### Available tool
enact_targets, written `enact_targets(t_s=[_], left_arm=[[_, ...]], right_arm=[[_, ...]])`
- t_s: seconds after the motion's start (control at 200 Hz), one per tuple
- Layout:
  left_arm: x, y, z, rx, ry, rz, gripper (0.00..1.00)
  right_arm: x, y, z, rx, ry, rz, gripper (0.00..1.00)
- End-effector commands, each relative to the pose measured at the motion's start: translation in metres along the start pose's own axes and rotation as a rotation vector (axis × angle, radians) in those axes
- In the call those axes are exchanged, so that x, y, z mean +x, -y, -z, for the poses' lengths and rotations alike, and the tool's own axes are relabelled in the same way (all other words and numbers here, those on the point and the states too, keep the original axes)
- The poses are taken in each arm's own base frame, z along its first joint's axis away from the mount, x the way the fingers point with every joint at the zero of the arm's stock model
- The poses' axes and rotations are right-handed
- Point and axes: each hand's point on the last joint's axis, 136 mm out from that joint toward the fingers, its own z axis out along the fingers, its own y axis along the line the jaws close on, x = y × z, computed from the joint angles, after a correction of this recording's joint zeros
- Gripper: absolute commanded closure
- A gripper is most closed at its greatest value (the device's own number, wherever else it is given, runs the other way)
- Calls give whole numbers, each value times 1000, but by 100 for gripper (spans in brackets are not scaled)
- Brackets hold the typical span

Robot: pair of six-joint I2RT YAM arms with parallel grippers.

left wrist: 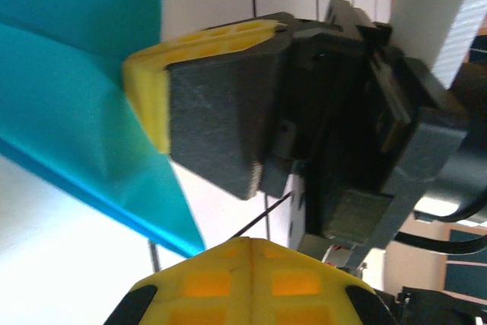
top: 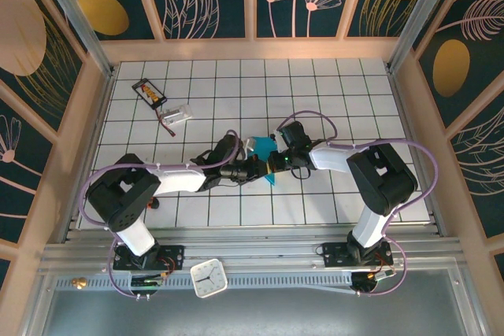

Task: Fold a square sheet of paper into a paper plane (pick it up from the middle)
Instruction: Third fold the triangle at the center of the table.

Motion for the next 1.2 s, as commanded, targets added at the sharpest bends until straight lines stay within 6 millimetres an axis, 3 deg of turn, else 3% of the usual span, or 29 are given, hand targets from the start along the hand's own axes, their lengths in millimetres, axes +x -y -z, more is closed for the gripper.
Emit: enact_targets(t_s=[0.0,0.405,1.191], left_arm=[[8,7,-11,57,-29,28,100],[12,-13,-26,5,-44,47,100],[43,-67,-42,-184,-179,60,100]], right_arm=[[47,33,-11,115,-148,-34,100],[47,33,-10,114,-147,-31,100],[49,34,-12,115,-154,-33,100]])
